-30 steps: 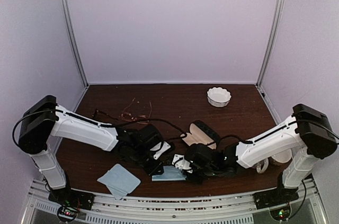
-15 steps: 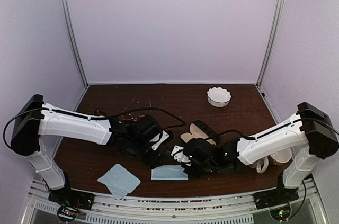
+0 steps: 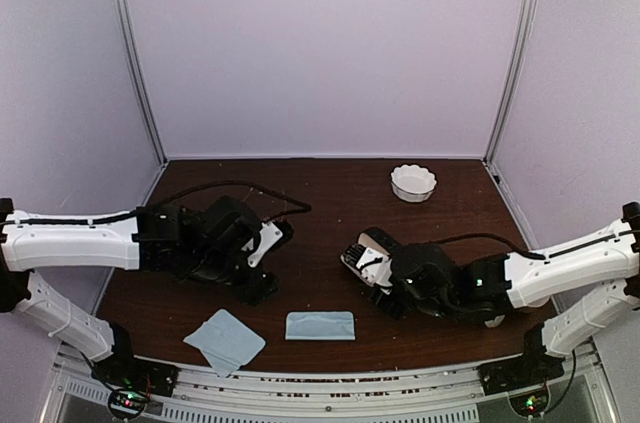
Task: Organize the sunglasses
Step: Fold the glasses cleaning cloth at the corner of the board, then pick up the folded cleaning cloth from the corner of the board.
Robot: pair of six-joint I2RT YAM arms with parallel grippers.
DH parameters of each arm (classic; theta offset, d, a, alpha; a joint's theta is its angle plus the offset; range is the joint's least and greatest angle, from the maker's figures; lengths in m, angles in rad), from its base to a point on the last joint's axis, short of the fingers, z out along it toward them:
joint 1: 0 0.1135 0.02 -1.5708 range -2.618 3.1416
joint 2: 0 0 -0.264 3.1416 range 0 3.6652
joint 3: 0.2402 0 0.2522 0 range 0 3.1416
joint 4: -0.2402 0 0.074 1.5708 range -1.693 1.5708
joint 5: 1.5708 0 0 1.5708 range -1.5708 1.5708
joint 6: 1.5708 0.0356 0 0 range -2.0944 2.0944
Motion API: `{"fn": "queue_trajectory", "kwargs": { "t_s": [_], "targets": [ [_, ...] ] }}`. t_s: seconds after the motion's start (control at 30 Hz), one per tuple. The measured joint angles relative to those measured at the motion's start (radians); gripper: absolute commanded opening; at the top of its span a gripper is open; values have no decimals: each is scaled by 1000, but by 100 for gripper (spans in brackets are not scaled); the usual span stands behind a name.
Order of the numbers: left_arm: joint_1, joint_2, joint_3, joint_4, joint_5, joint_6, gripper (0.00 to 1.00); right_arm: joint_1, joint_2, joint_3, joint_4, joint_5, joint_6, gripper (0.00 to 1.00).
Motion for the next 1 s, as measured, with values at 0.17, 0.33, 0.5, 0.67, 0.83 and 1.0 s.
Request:
{"fn": "queue_trajectory", "kwargs": {
  "t_s": [0.17, 0.33, 0.5, 0.67, 0.83, 1.0],
  "targets": [
    [0, -128, 5, -40, -108, 2, 97, 0, -126, -12, 17, 78, -24, 55],
    [0, -216, 39, -83, -259, 6, 98, 0, -217, 3, 24, 148, -56, 90],
    [0, -288, 71, -81, -394, 13, 98, -5, -288, 10, 78, 195, -101, 100],
    [0, -338, 57, -47, -448, 32, 97, -26, -329, 10, 129, 191, -103, 100],
    [0, -329, 19, -49, -404, 35, 91, -31, -333, -9, 112, 134, -106, 100],
    [-54, -372, -87, -5, -293, 32, 86, -31, -422, -138, 104, 37, -105, 100]
  ]
}}
